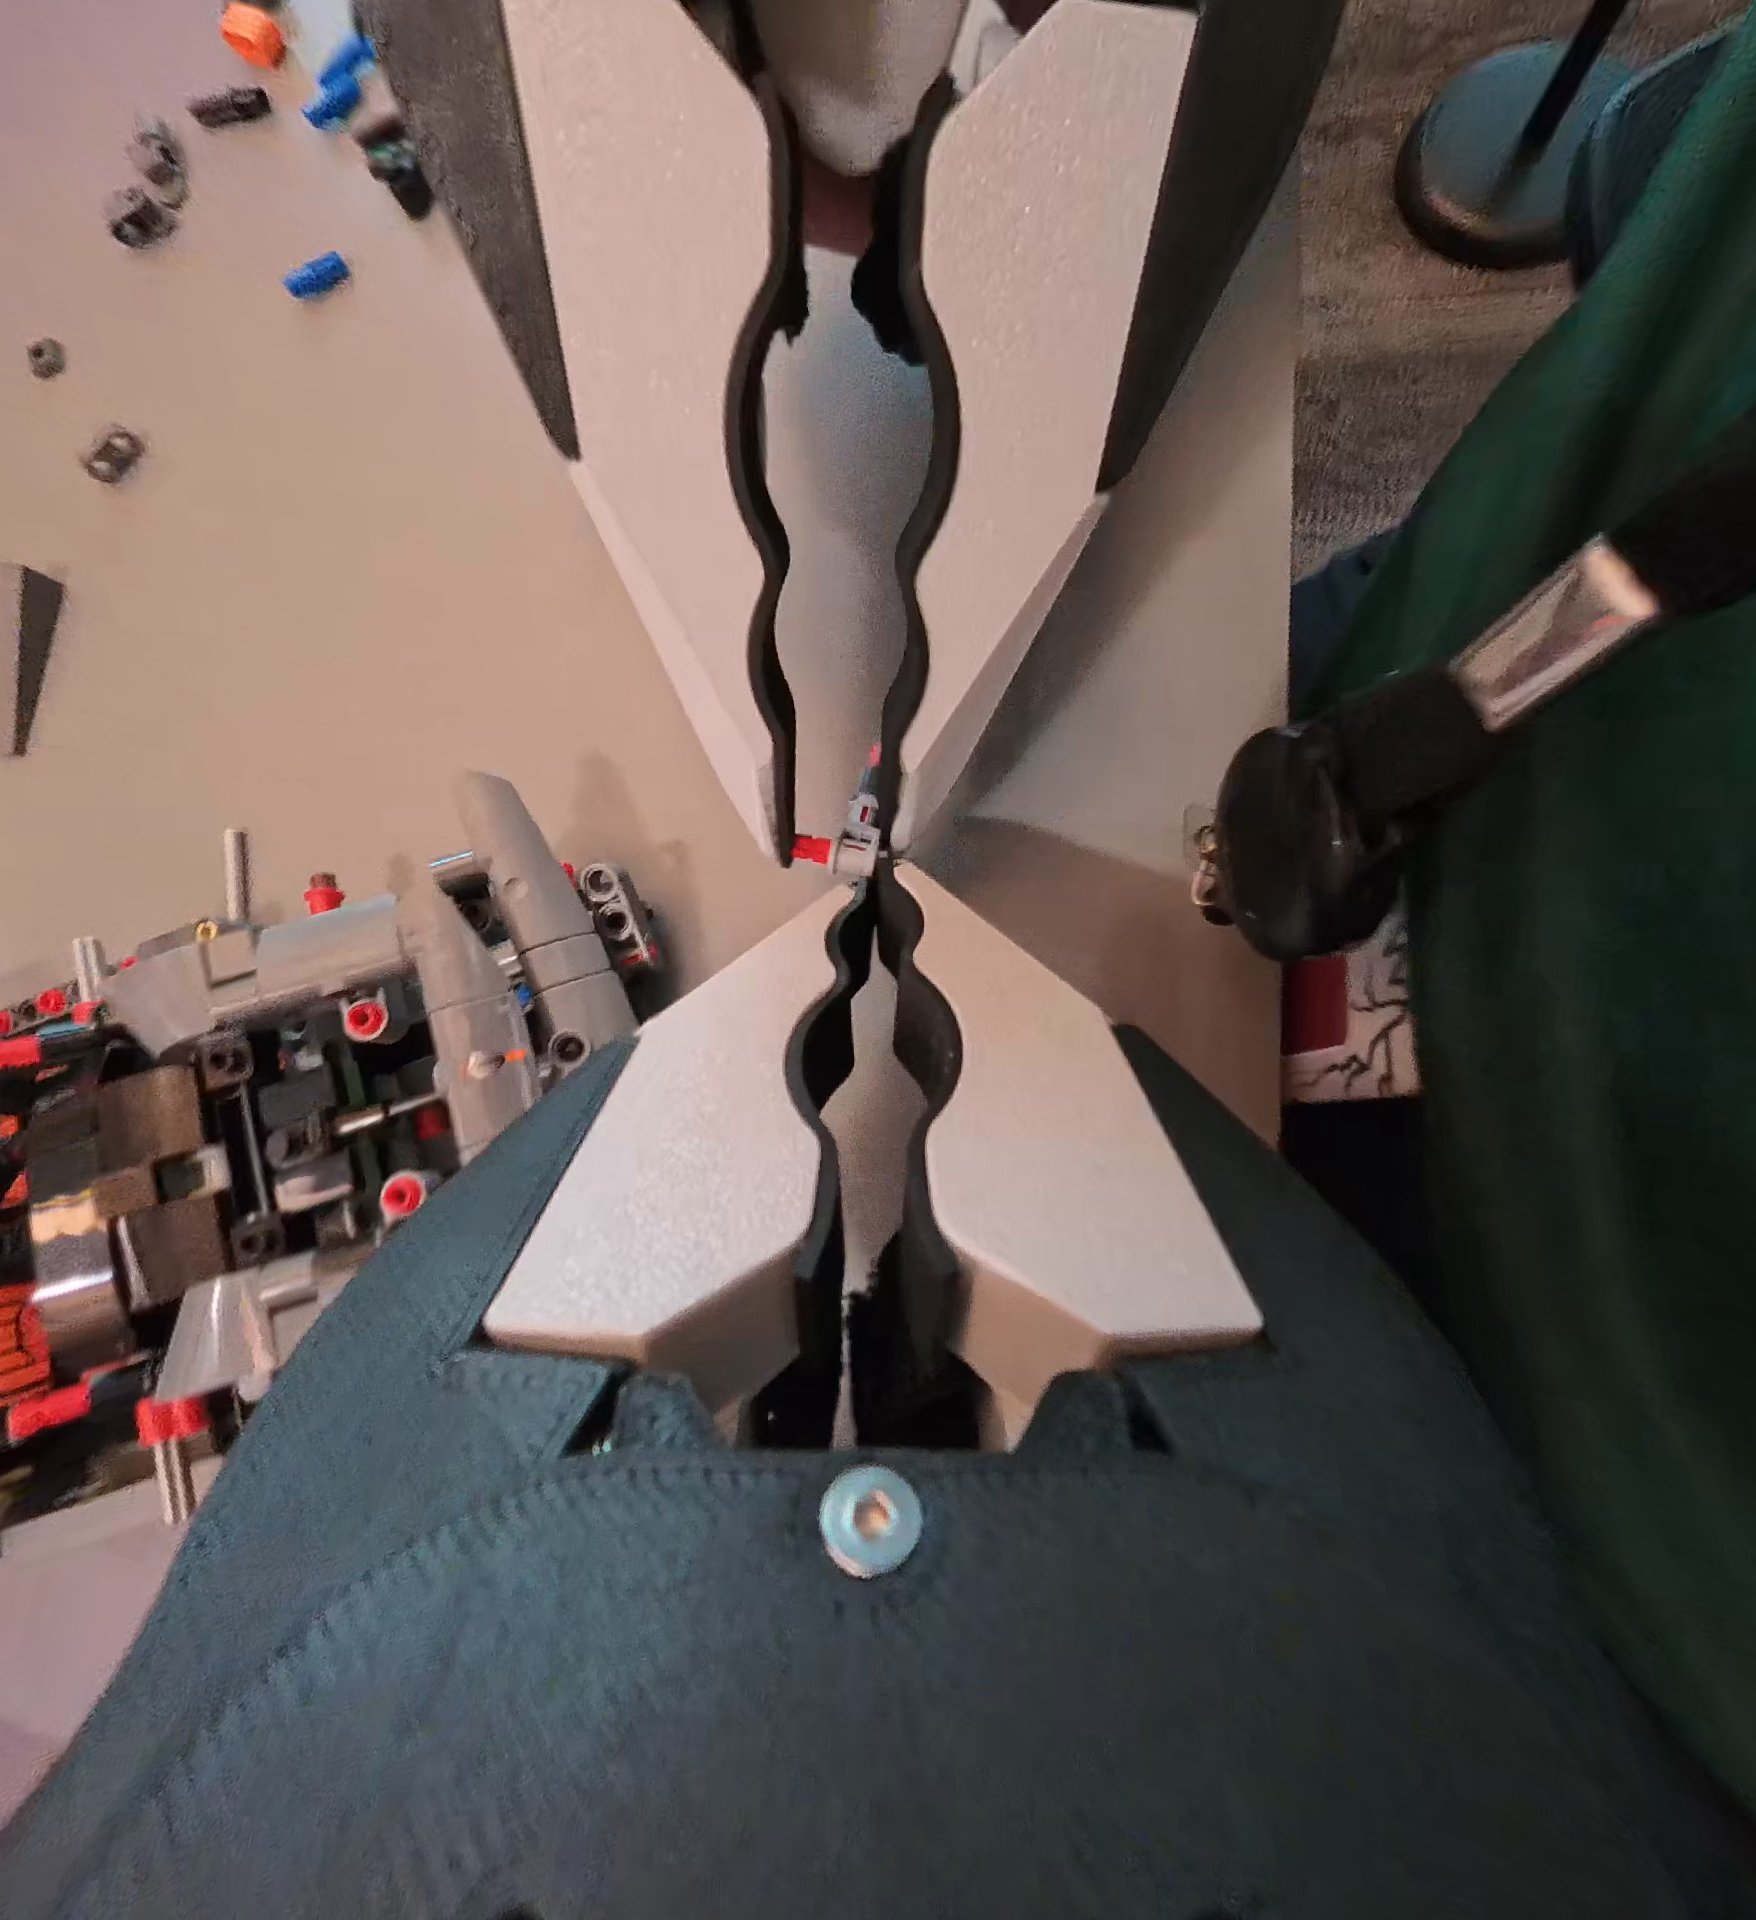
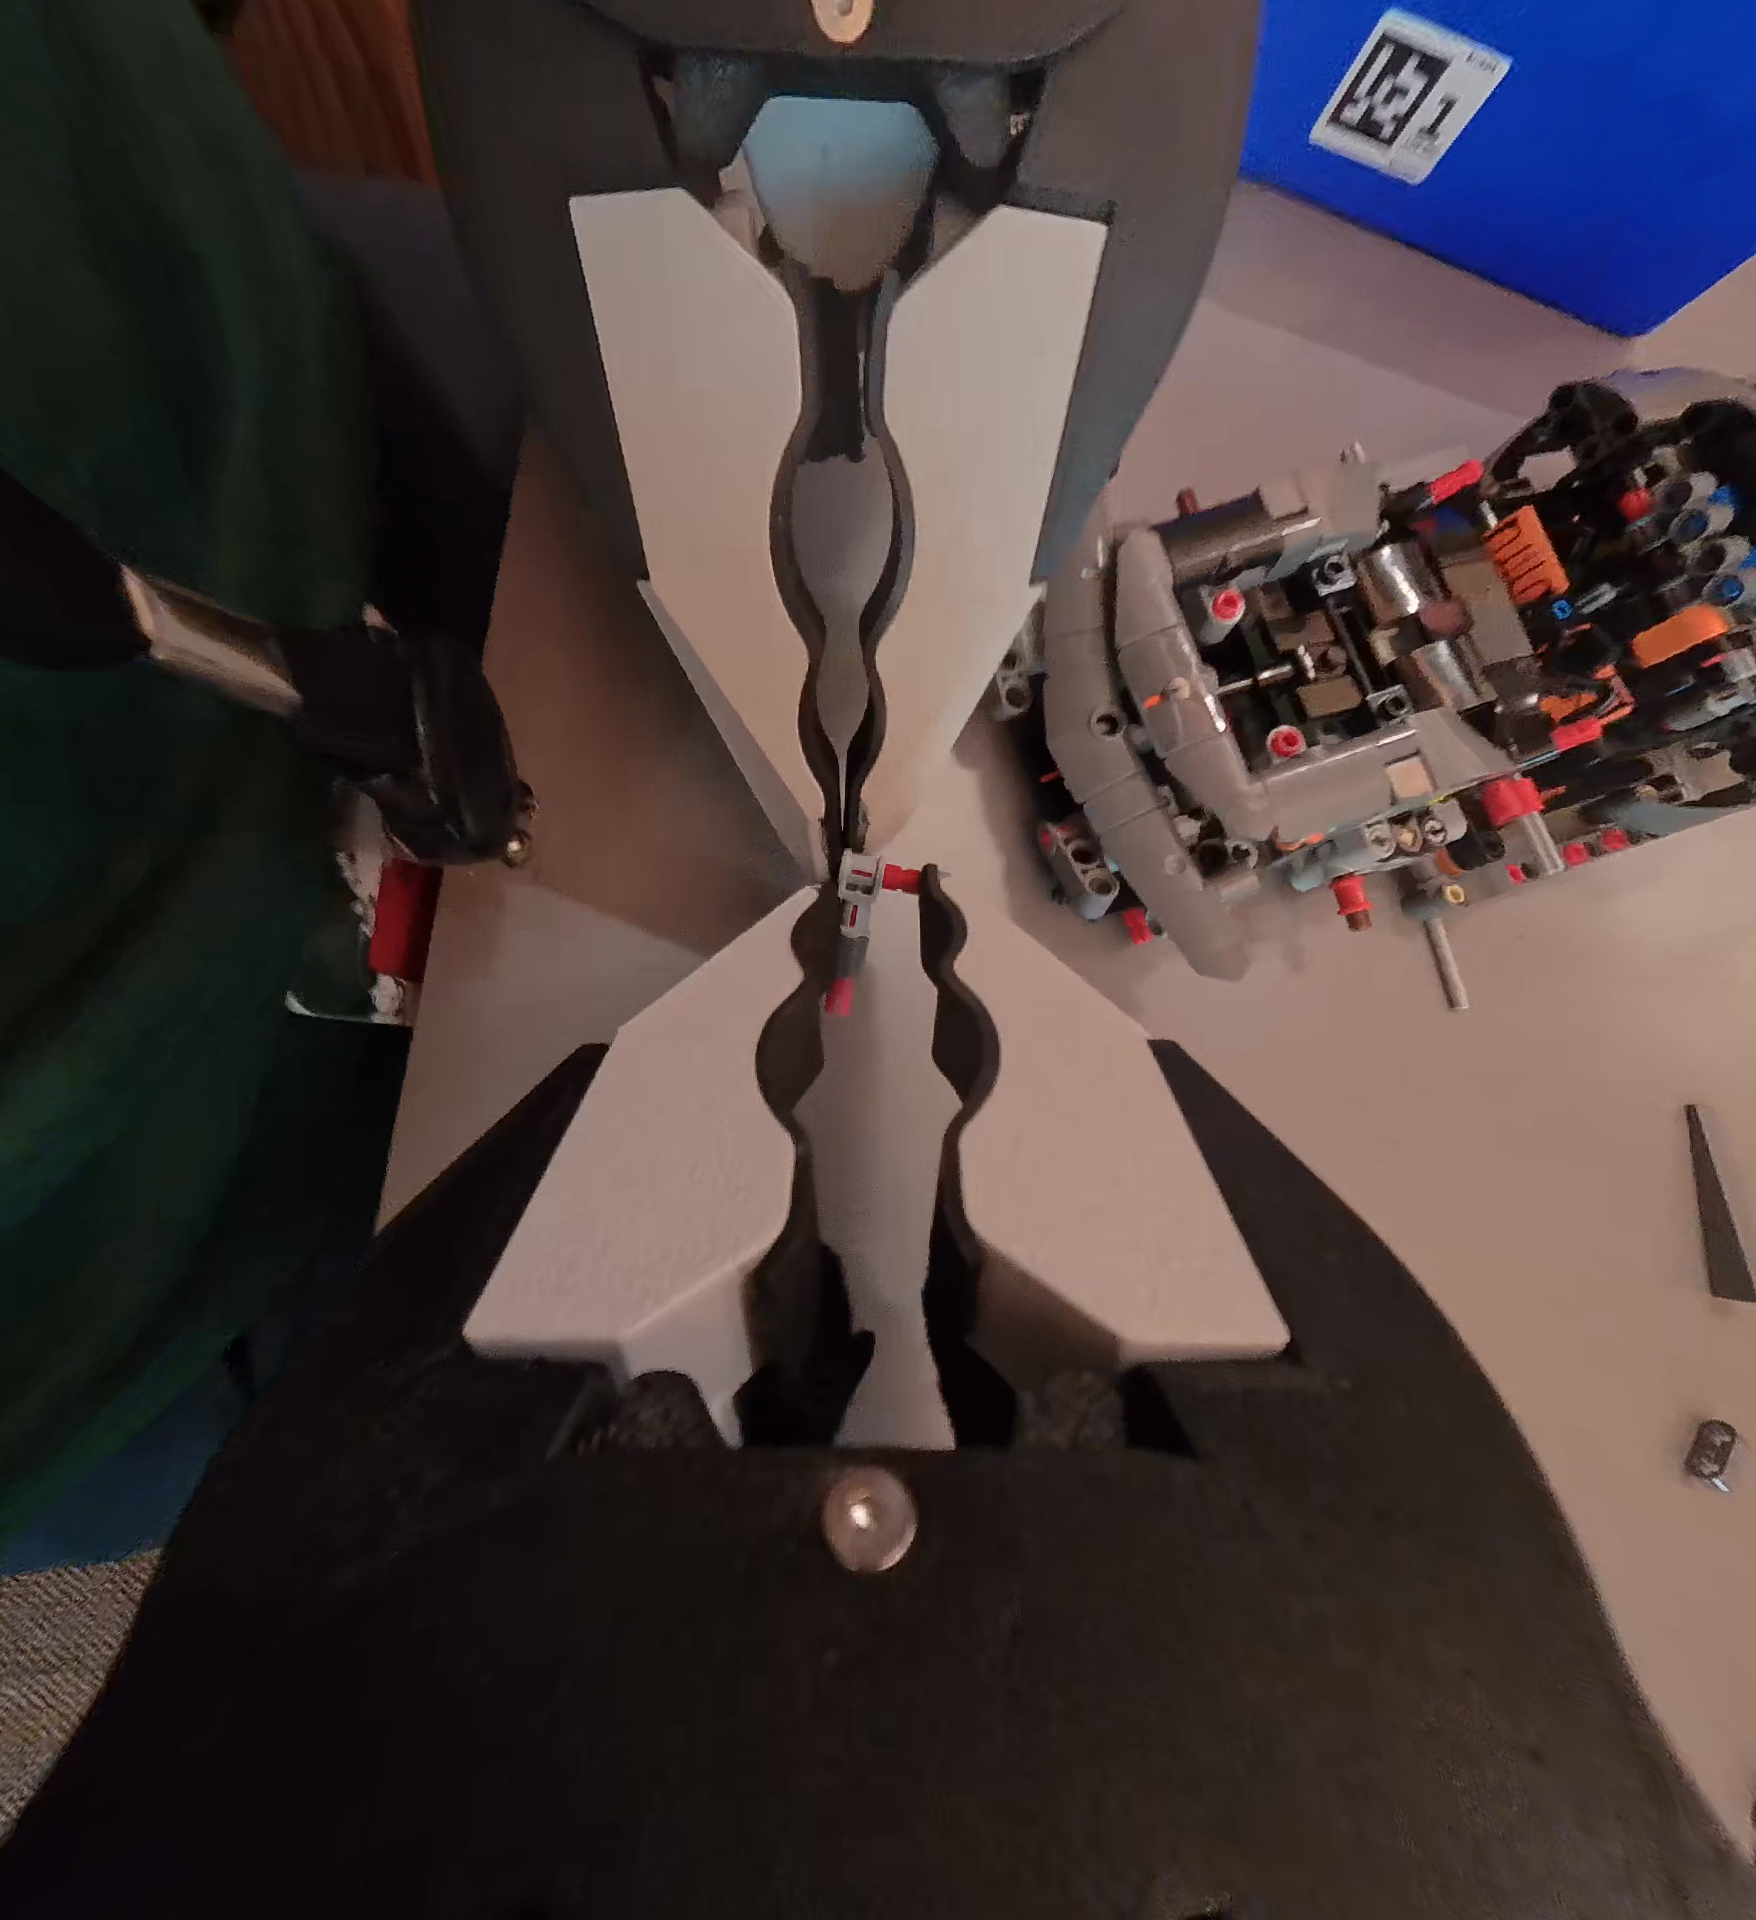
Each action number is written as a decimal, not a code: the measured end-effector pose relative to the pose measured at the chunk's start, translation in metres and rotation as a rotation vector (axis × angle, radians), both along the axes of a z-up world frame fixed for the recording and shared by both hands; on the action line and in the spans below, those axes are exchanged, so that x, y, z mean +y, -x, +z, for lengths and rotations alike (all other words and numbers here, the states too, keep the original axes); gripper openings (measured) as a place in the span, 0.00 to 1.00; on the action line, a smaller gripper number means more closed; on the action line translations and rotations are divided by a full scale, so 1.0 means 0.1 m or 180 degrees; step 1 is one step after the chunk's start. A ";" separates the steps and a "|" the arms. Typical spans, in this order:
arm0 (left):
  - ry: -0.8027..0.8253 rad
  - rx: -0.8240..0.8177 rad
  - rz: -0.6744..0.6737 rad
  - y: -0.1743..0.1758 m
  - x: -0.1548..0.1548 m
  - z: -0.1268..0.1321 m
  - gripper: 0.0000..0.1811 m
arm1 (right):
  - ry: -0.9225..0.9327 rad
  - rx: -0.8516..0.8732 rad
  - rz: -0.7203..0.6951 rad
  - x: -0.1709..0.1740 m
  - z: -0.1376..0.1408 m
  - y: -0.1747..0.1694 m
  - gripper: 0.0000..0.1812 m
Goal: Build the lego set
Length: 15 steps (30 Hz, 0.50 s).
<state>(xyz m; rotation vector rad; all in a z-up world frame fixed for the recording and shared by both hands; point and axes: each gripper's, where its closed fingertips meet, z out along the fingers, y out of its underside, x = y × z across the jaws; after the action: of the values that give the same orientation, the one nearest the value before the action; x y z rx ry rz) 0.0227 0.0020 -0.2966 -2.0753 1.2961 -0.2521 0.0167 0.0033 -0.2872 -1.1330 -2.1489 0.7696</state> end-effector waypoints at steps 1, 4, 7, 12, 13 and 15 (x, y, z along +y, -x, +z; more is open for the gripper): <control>-0.0011 -0.0047 0.0053 0.02 -0.01 0.05 0.00 | 0.0055 0.0018 0.0000 -0.01 0.05 0.02 0.07; -0.0133 -0.0118 0.0211 0.11 -0.06 0.17 0.00 | 0.0253 0.0069 0.0039 -0.07 0.20 0.11 0.08; -0.0129 -0.0408 0.0415 0.22 -0.13 0.28 0.00 | 0.0125 0.0228 0.0053 -0.06 0.35 0.26 0.15; -0.0063 -0.1046 0.0705 0.38 -0.21 0.47 0.00 | -0.0426 0.0377 0.0151 -0.14 0.46 0.42 0.13; -0.0049 -0.1132 0.0733 0.40 -0.23 0.50 0.00 | -0.0478 0.0314 0.0158 -0.16 0.45 0.43 0.14; -0.0074 -0.1038 0.0790 0.49 -0.25 0.47 0.00 | -0.0576 0.0245 0.0103 -0.13 0.43 0.43 0.13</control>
<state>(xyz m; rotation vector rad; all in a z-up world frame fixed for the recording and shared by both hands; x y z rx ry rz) -0.0262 -0.0231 -0.2498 -2.0474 0.8368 -0.4404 -0.0262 -0.0093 -0.2440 -0.9625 -2.1289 0.6086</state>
